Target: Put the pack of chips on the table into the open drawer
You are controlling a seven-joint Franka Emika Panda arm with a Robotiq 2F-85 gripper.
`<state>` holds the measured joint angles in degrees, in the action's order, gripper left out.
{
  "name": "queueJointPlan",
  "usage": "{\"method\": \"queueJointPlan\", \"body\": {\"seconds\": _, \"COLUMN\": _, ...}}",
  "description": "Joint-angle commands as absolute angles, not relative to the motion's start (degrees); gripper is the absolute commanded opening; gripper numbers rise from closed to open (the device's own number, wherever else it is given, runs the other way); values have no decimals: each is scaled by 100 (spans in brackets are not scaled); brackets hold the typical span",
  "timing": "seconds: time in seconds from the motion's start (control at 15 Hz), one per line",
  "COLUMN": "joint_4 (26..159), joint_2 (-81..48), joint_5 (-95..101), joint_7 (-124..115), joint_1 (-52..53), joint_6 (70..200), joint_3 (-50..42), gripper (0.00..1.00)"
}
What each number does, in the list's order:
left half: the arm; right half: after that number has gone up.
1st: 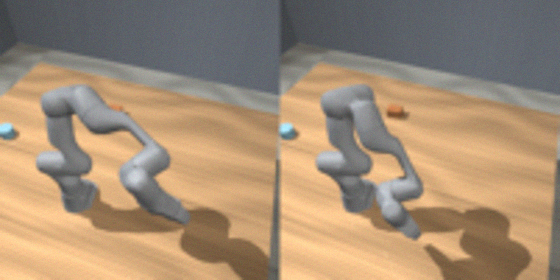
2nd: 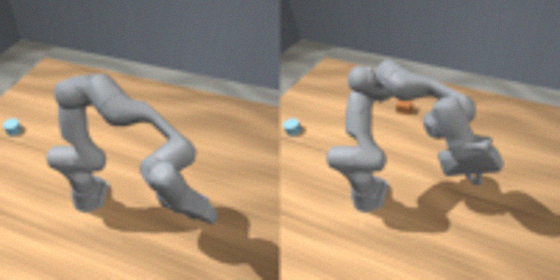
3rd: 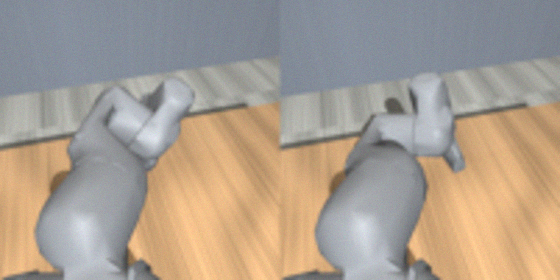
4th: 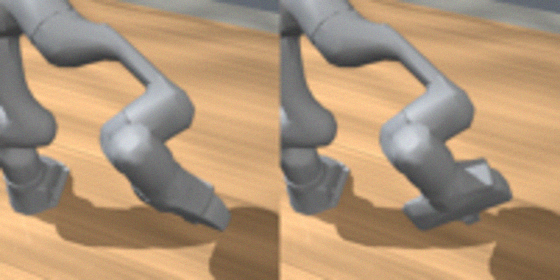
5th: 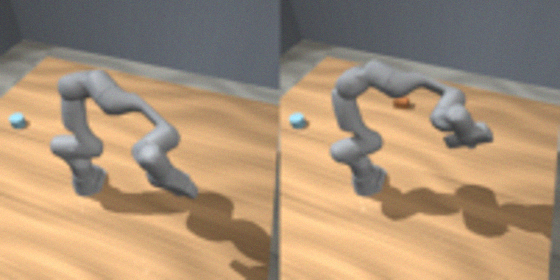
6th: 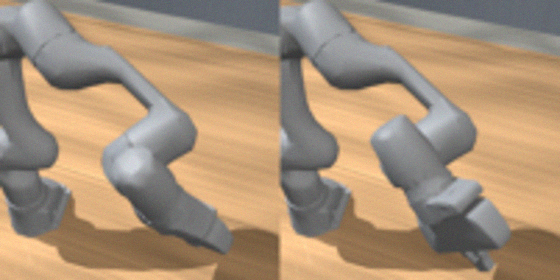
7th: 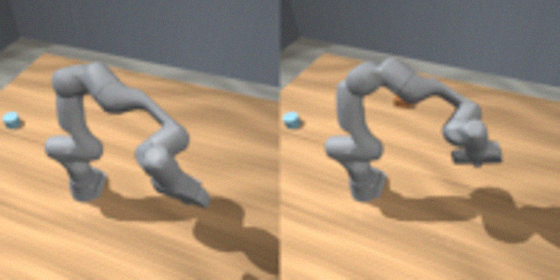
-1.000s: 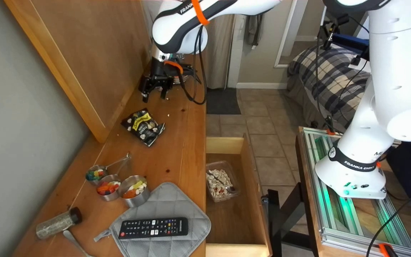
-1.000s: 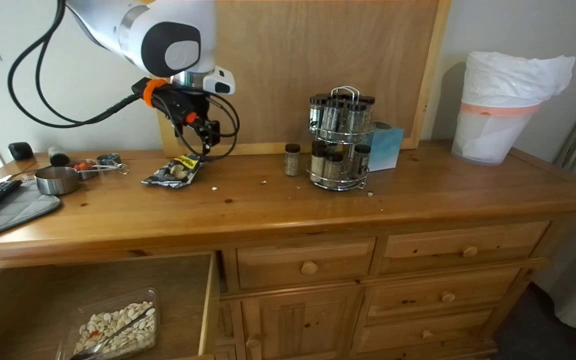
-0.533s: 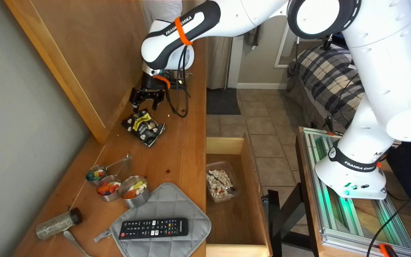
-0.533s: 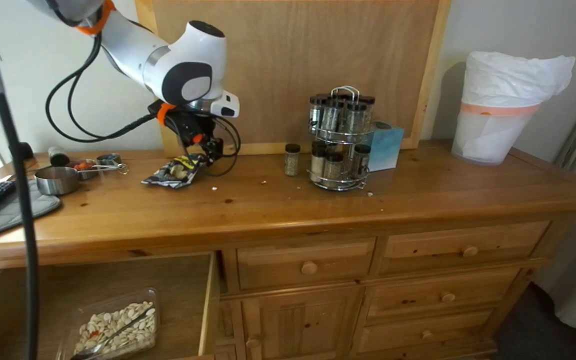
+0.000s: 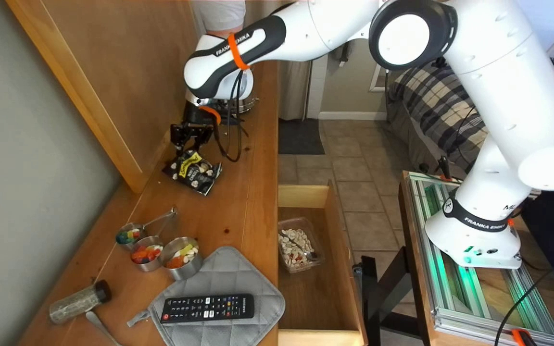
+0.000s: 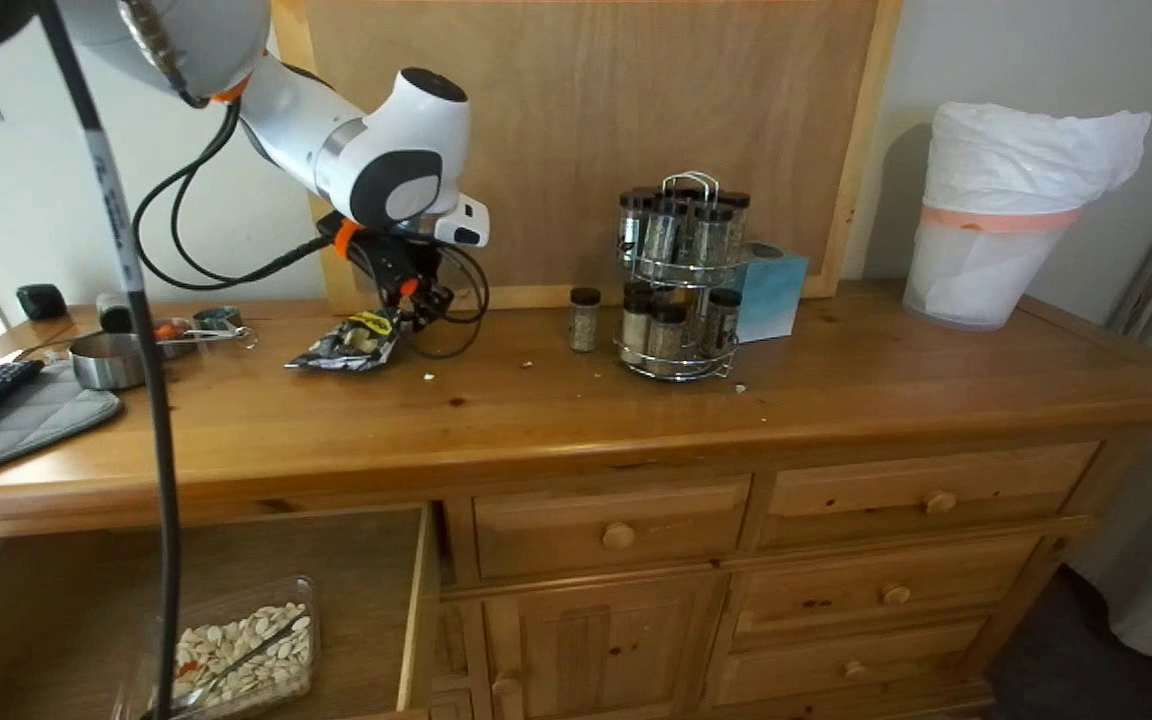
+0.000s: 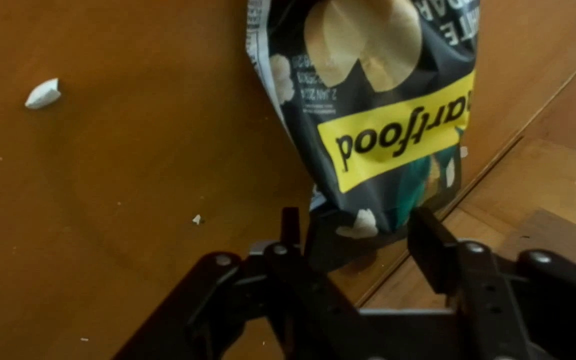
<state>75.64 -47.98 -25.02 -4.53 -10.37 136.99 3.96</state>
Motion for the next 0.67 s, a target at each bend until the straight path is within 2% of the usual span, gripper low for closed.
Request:
{"method": "queueJointPlan", "body": {"seconds": 0.0, "joint_4": 7239, "joint_2": -4904, "joint_5": -2661, "joint_7": -431, "joint_1": -1236, "joint_6": 13474, "joint_3": 589, "gripper": 28}}
{"method": "queueJointPlan", "body": {"seconds": 0.2, "joint_4": 7300, "joint_2": -4780, "joint_5": -2716, "joint_7": -343, "joint_1": -1332, "joint_6": 13453, "joint_3": 693, "gripper": 8}}
{"method": "queueJointPlan", "body": {"seconds": 0.27, "joint_4": 7323, "joint_2": -4737, "joint_5": -2747, "joint_7": -306, "joint_1": -1374, "joint_6": 13398, "joint_3": 747, "gripper": 4}}
{"method": "queueJointPlan", "body": {"seconds": 0.47, "joint_4": 7446, "joint_2": -4573, "joint_5": -2779, "joint_7": -257, "joint_1": -1447, "joint_6": 12964, "joint_3": 826, "gripper": 0}}
{"method": "queueJointPlan", "body": {"seconds": 0.6, "joint_4": 7681, "joint_2": -4325, "joint_5": -2695, "joint_7": -237, "joint_1": -1446, "joint_6": 12392, "joint_3": 781, "gripper": 2}}
